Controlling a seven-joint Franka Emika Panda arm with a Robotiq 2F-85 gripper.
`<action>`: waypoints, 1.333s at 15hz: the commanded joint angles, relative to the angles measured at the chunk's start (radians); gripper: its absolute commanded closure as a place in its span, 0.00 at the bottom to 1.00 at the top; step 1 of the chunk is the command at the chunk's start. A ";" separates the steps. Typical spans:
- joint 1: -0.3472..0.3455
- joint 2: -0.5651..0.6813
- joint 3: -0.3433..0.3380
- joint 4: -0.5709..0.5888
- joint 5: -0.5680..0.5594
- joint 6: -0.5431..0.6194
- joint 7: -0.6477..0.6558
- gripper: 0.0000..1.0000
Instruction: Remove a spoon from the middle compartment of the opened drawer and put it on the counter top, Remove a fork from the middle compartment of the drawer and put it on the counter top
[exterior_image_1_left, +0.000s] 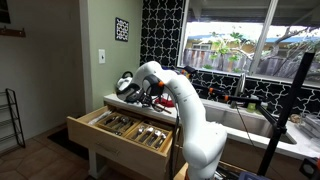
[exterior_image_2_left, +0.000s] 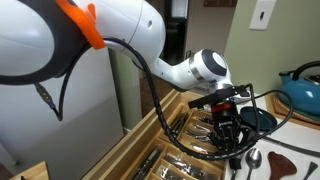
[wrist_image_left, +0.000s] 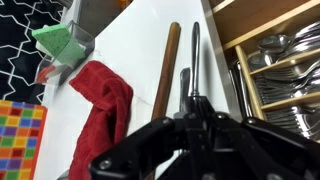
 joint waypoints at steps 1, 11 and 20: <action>-0.030 0.051 0.024 0.074 0.030 0.031 -0.020 0.98; -0.041 0.081 0.022 0.100 0.042 0.101 -0.008 0.60; -0.059 -0.091 0.056 0.034 0.188 0.182 -0.021 0.00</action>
